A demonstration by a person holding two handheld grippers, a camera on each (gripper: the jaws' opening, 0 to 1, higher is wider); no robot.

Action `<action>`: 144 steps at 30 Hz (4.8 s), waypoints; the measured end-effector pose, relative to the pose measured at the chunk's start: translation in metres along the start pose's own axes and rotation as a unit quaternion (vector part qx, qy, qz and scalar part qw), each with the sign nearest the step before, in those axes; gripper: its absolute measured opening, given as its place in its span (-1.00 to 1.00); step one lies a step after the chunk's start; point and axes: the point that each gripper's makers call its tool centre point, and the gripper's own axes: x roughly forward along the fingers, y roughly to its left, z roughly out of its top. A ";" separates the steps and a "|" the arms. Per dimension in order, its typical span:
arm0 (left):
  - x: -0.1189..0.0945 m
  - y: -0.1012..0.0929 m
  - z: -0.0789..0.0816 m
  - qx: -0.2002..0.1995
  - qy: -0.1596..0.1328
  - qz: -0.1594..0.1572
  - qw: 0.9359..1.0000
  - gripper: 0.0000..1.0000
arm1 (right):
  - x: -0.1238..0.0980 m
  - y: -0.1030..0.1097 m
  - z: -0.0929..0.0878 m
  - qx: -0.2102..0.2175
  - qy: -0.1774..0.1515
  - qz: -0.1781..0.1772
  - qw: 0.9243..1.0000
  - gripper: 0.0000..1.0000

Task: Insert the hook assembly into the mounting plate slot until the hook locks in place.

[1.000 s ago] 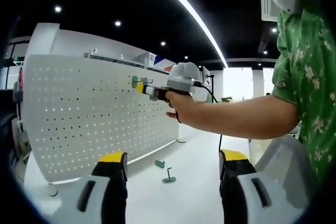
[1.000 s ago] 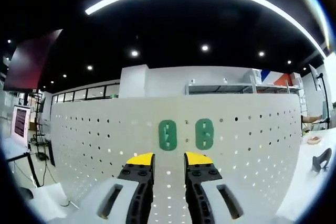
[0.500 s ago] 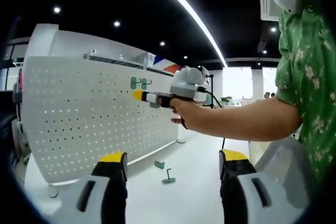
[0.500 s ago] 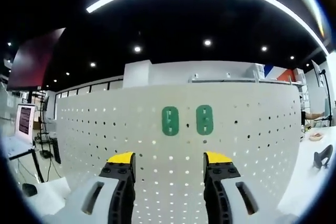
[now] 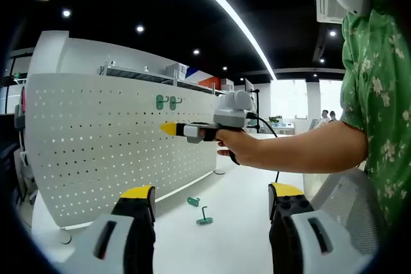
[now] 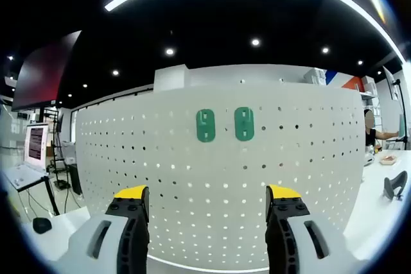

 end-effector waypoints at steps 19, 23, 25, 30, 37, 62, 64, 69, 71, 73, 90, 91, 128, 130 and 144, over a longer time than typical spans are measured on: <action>0.002 -0.016 0.002 0.009 0.016 -0.006 1.000 0.49 | -0.049 -0.003 -0.019 -0.016 0.048 0.034 0.998 0.53; 0.001 -0.021 0.001 0.011 0.020 -0.007 1.000 0.49 | -0.064 -0.003 -0.024 -0.018 0.059 0.042 0.997 0.53; 0.001 -0.023 0.000 0.011 0.022 -0.007 1.000 0.49 | -0.072 -0.003 -0.026 -0.019 0.065 0.046 0.997 0.53; 0.000 -0.029 -0.004 0.013 0.028 -0.007 0.999 0.49 | -0.091 -0.006 -0.029 -0.019 0.075 0.051 0.996 0.52; -0.001 -0.036 -0.013 0.012 0.041 -0.007 0.999 0.49 | -0.118 -0.009 -0.034 -0.019 0.087 0.053 0.995 0.51; 0.030 -0.027 -0.053 0.041 0.114 -0.043 0.992 0.39 | -0.176 -0.013 -0.040 -0.005 0.100 0.048 0.994 0.51; 0.037 -0.023 -0.056 0.046 0.122 -0.053 0.990 0.37 | -0.177 -0.013 -0.041 -0.004 0.100 0.048 0.994 0.51; 0.052 -0.017 -0.066 0.050 0.141 -0.076 0.986 0.29 | -0.177 -0.015 -0.043 -0.004 0.101 0.047 0.994 0.51; 0.058 -0.013 -0.073 0.055 0.155 -0.086 0.983 0.23 | -0.176 -0.016 -0.043 -0.003 0.102 0.046 0.994 0.51; 0.064 -0.010 -0.078 0.061 0.161 -0.092 0.981 0.19 | -0.176 -0.017 -0.044 -0.003 0.102 0.045 0.994 0.51; 0.114 0.000 -0.116 0.059 0.214 -0.158 0.962 -0.15 | -0.176 -0.030 -0.048 -0.004 0.106 0.028 0.994 0.50; 0.116 0.001 -0.119 0.060 0.220 -0.161 0.960 -0.17 | -0.176 -0.030 -0.048 -0.004 0.106 0.027 0.994 0.50; 0.179 0.021 -0.173 0.021 0.255 -0.200 0.946 -0.37 | -0.174 -0.039 -0.059 -0.014 0.120 0.016 0.993 0.49; 0.181 0.020 -0.173 0.021 0.255 -0.202 0.945 -0.38 | -0.174 -0.039 -0.060 -0.014 0.123 0.016 0.992 0.49; 0.184 0.020 -0.182 0.021 0.263 -0.214 0.941 -0.43 | -0.185 -0.021 -0.111 0.022 0.242 0.082 0.967 0.49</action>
